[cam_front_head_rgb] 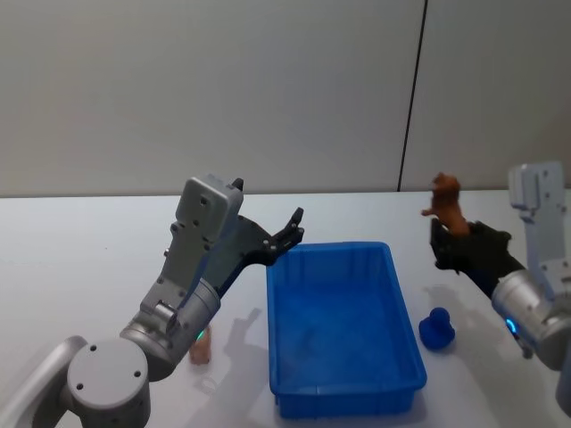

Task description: Pick up the two dolls from the table and place them into the box.

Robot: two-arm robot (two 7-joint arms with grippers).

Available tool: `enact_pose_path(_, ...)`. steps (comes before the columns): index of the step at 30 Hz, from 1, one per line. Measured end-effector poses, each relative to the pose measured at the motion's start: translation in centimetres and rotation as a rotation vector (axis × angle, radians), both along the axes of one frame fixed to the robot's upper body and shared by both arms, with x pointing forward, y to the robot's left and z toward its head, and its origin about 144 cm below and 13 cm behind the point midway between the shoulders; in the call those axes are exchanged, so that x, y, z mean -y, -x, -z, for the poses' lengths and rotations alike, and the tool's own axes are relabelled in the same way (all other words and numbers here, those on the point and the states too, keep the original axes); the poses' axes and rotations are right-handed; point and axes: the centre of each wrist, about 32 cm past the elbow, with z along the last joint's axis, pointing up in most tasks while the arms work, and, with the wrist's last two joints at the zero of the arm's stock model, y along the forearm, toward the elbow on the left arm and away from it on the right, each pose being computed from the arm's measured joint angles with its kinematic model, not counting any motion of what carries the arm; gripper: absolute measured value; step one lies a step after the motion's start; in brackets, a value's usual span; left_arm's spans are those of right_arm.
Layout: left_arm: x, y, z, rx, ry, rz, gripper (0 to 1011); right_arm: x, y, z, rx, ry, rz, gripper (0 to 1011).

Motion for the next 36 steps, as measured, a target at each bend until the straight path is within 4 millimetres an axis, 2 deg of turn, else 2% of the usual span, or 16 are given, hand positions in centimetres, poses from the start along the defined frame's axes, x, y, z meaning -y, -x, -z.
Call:
enact_pose_path(11, 0.0, 0.0, 0.0, 0.000, 0.000, 0.000, 1001, -1.4, -1.0, -1.9, -0.059, -0.111, -0.156, 297)
enact_pose_path(28, 0.0, 0.0, 0.0, 0.000, 0.000, 0.000, 1001, -3.7, -2.5, -2.5, -0.268, -0.235, -0.337, 311)
enact_pose_path(34, 0.0, 0.0, 0.0, 0.000, 0.000, 0.000, 1001, -4.4, -3.0, -2.4, -0.328, -0.266, -0.383, 546)
enact_pose_path(36, 0.0, 0.0, 0.0, 0.000, 0.000, 0.000, 1001, -4.7, -3.1, -2.4, -0.344, -0.273, -0.396, 581)
